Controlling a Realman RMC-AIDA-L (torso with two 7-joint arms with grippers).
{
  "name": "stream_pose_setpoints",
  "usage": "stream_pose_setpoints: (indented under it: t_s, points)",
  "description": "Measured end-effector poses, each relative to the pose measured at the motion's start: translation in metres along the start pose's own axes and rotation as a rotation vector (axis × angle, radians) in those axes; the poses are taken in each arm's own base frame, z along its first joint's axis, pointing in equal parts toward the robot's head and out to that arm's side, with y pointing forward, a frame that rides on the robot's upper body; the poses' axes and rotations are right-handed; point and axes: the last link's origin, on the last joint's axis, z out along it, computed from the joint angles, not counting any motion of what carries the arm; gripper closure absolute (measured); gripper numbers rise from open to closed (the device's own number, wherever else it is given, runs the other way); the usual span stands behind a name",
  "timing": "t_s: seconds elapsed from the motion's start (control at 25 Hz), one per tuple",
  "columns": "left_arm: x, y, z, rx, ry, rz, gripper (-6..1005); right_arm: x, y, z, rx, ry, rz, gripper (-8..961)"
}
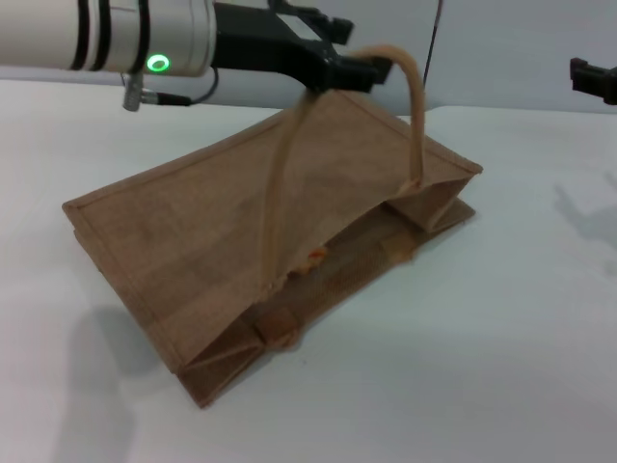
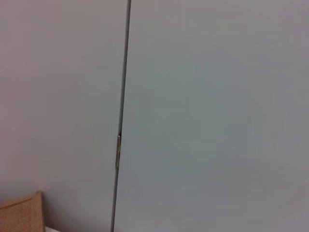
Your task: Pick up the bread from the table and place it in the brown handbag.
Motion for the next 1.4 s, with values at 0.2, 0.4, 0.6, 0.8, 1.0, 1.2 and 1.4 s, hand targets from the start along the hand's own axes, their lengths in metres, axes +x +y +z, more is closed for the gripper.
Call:
stream_pose_setpoints:
  t_s: [0.2, 0.4, 0.6, 0.8, 1.0, 1.2, 1.4]
  points:
    - [-0.003, 0.011, 0.007, -0.101, 0.017, 0.037, 267, 0.001, 0.001, 0.003, -0.004, 0.007, 0.000, 161]
    - [-0.003, 0.019, 0.008, -0.192, 0.073, 0.061, 269, 0.001, 0.002, 0.006, -0.009, 0.016, 0.002, 161]
    - [-0.004, 0.021, 0.001, -0.237, 0.115, 0.076, 272, 0.001, 0.003, 0.008, -0.017, 0.021, 0.007, 161]
    - [-0.008, 0.009, -0.005, -0.179, 0.159, 0.043, 273, 0.001, 0.002, 0.009, -0.017, 0.022, 0.008, 161]
    - [-0.021, -0.016, -0.020, -0.013, 0.198, -0.030, 273, 0.001, 0.005, 0.009, -0.004, -0.010, -0.010, 162]
    - [-0.044, -0.041, -0.036, 0.197, 0.224, -0.061, 274, 0.004, 0.013, 0.006, 0.034, -0.113, -0.041, 162]
    - [-0.063, -0.059, -0.056, 0.368, 0.295, -0.106, 274, 0.009, 0.013, 0.000, 0.107, -0.238, -0.043, 162]
